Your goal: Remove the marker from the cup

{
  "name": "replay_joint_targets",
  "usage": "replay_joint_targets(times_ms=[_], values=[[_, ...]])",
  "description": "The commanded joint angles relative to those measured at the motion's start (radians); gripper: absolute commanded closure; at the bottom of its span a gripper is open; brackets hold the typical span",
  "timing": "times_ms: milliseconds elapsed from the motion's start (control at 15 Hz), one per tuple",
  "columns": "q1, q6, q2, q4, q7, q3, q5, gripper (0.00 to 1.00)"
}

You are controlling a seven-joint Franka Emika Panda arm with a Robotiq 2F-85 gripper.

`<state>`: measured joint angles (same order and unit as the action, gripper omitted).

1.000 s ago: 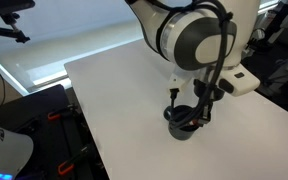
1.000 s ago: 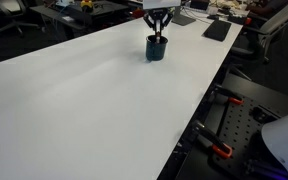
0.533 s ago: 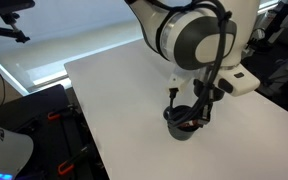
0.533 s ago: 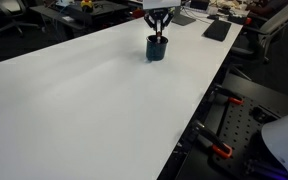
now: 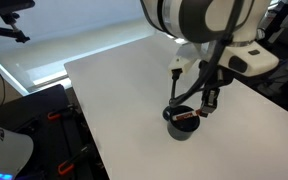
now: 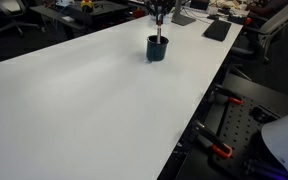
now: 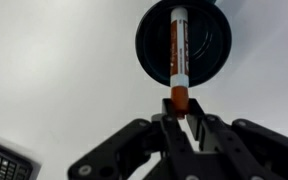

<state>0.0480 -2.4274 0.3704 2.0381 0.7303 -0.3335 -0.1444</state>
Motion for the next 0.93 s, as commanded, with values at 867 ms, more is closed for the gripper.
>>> replay_joint_targets(times_ms=[867], values=[[0.107,-0.079,-0.048,-0.090,0.083,-0.019,-0.001,0.95]])
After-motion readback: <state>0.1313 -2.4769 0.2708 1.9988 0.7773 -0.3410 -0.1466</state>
